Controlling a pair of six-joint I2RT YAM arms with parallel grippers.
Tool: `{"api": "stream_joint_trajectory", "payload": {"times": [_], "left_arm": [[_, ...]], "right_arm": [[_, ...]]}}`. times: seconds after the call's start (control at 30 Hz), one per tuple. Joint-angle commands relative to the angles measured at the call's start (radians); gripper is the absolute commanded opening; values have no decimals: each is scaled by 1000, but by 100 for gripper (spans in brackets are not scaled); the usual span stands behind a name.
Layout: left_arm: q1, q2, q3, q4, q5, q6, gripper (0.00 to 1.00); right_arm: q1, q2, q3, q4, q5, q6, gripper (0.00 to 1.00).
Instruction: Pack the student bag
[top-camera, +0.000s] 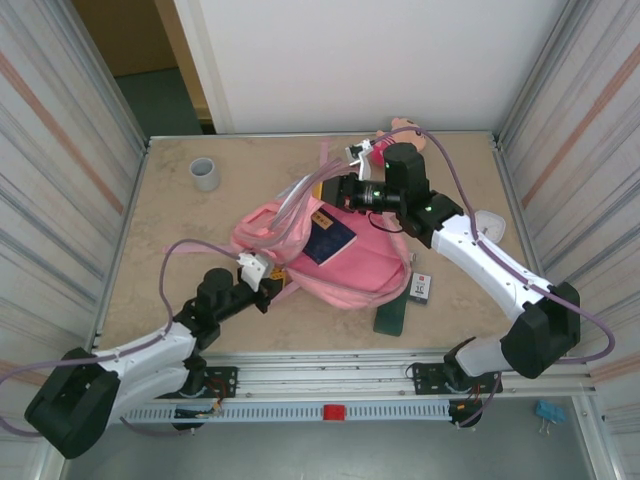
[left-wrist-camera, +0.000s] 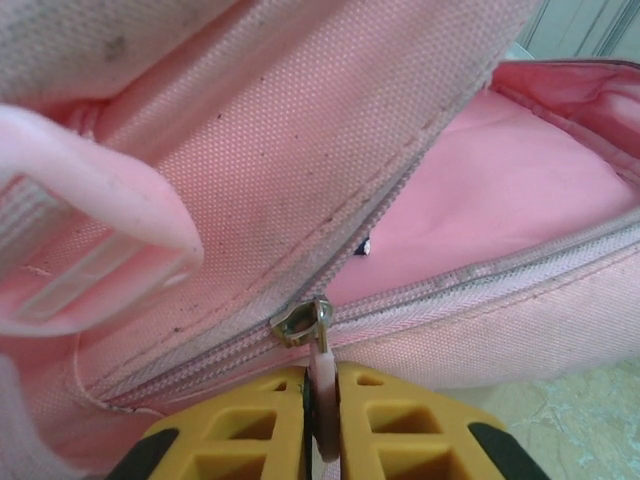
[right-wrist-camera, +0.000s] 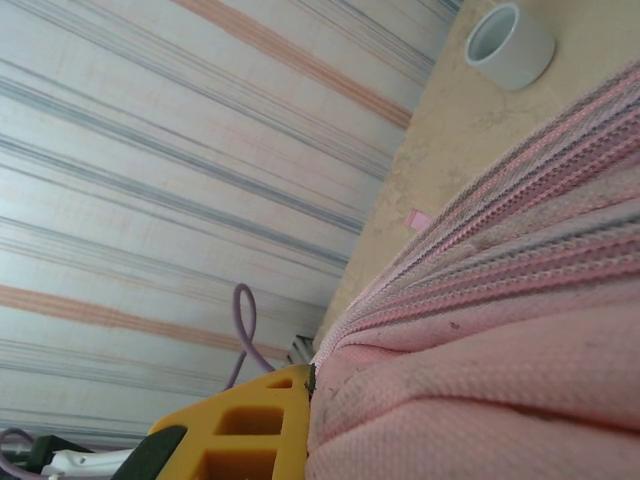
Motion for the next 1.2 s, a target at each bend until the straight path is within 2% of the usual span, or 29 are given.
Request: {"api": "stream_joint_trajectory", "payload": {"times": [0.0,0.13,0.27,0.33,0.4,0.43,0.47,0.53,0.6,0.7,0.83,1.03,1.13,1.17], "left_arm": [[-2,44,57,69,80,-12,8],[-29,87,80,120,152,-23,5],[-64,80,101,94,184,-23,3],[-68,61,100,62,142,-34,1],[-69,28,106,-46,-7,-58,0],[-64,15,111,-100,-80,-68,0],[-48,1,110,-138,-102,-65,0],[-3,-15,104,-175,-104,-76,0],[32,-23,110,-216,-86,-87,0],[35,-15,112,-214,-55,-78,0],[33,-4,106,-189,-9,-89,0],[32,-16,109,-235,1,-58,0],[32,-25,112,-247,0,-51,0],[33,-26,111,-246,-1,-51,0]], "right_arm": [[22,-42,10,95,30,4,0],[25,-24,-9,104,78,5,0],[1,-5,-38,108,136,5,0],[-15,-9,-59,107,161,6,0],[-31,-26,-89,98,176,7,0],[-38,-37,-100,88,178,6,3],[-42,-53,-117,73,181,4,8],[-47,-86,-144,19,190,-15,25],[-47,-123,-165,-77,216,-50,41],[-29,-211,-199,-215,294,-129,53],[49,-358,-237,-394,462,-280,73],[255,-521,-302,-525,752,-541,77],[329,-575,-323,-532,889,-697,78],[345,-586,-333,-518,899,-749,79]]}}
